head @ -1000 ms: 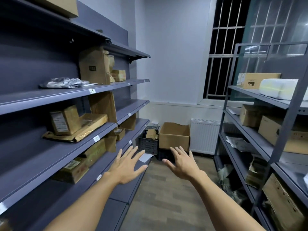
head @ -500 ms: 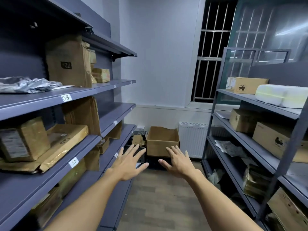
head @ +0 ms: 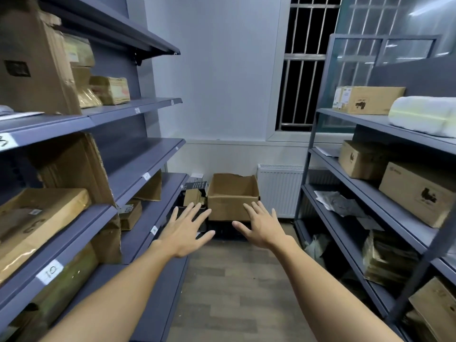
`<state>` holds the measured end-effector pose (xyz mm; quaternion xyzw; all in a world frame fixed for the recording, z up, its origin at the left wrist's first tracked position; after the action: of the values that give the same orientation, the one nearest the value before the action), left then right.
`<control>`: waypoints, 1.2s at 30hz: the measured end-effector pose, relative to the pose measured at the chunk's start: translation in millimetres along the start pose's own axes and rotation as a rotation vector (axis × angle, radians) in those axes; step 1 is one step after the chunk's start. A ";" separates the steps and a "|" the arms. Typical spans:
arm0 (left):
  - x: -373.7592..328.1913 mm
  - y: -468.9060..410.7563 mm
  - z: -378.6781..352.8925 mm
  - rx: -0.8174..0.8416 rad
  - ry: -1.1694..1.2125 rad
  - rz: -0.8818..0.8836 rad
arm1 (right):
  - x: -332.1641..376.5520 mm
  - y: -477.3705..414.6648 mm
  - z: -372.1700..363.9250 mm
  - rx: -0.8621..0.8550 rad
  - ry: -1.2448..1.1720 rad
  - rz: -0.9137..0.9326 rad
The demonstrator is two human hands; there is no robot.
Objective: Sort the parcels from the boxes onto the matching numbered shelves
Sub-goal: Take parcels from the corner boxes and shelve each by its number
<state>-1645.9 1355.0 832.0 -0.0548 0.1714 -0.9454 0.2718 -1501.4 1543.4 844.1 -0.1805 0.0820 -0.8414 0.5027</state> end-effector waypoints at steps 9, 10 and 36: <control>-21.8 -122.2 -40.5 0.026 -0.052 0.038 | -96.5 -113.1 -15.0 -0.018 -0.041 0.020; -24.9 -133.8 -45.0 0.030 -0.052 0.045 | -107.4 -124.5 -16.8 -0.011 -0.039 0.023; 69.4 -411.1 -197.5 0.016 0.034 0.085 | -187.4 -416.4 -121.4 0.076 0.029 0.068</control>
<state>-1947.0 1702.3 793.5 -0.0291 0.1709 -0.9351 0.3091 -1807.8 1902.6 823.9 -0.1462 0.0631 -0.8290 0.5361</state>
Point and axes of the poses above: each hand's wrist, its own y-axis away from the middle knuckle, its own z-axis out of the back of the hand, x = y × z, the point moved 1 cm from there along -y, towards the middle knuckle, and after that the axes turned 14 degrees about -x, right-handed, at the moved point
